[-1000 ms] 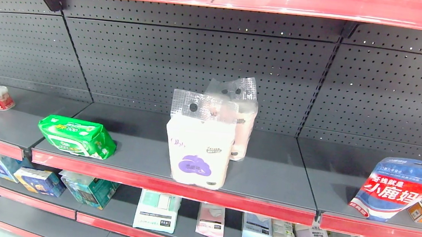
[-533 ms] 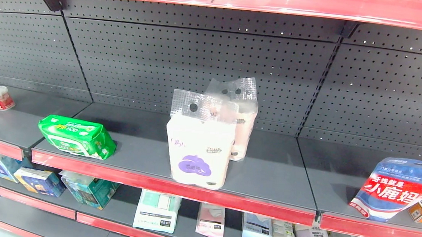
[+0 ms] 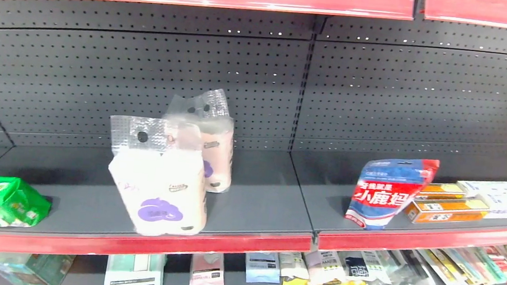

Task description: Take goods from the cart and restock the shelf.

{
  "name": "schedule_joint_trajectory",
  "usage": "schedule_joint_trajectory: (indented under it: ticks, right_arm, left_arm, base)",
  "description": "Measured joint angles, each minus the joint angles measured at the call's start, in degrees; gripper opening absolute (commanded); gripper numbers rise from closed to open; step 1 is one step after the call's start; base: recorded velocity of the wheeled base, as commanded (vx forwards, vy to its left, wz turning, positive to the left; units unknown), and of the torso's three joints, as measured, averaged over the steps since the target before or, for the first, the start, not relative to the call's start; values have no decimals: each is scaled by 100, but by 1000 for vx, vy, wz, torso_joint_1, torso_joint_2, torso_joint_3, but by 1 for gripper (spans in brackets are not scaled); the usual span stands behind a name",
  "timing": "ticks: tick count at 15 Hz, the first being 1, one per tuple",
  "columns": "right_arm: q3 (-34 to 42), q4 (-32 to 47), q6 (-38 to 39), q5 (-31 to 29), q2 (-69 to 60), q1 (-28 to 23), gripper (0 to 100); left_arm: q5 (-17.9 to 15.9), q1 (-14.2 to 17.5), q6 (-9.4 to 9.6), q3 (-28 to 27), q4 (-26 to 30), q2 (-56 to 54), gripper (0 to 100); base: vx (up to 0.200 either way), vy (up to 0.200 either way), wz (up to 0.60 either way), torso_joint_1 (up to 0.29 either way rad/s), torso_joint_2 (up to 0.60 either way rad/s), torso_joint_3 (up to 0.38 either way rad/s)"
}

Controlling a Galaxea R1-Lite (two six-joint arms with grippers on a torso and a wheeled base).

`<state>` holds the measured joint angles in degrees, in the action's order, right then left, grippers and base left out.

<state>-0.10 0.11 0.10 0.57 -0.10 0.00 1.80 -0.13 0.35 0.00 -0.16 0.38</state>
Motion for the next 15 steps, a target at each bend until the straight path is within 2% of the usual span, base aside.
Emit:
schedule_joint_trajectory:
  ticks: [1,7,9,11,13,15]
  right_arm:
    - [0,-1,0,0,0,0,100]
    - [0,-4,-12,2,0,0,100]
    - [0,-1,-12,2,0,0,100]
    - [0,-1,-10,5,0,0,100]
    - [0,-1,-10,2,0,0,100]
    - [0,-1,-10,2,0,0,100]
  left_arm:
    - [-2,0,0,0,2,0,100]
    - [-74,-5,0,0,0,4,100]
    - [-83,-11,-15,-204,-2,59,100]
    - [79,-20,-325,-870,-20,532,100]
    - [523,73,-503,-1703,-60,1552,100]
    - [1026,510,-571,-2488,-79,2878,100]
  base:
    - [0,0,-600,-2,-2,7]
    - [0,0,0,0,0,0]
    - [0,0,0,0,0,0]
    - [0,0,0,0,0,0]
    - [0,0,0,0,0,0]
    - [0,0,0,0,0,0]
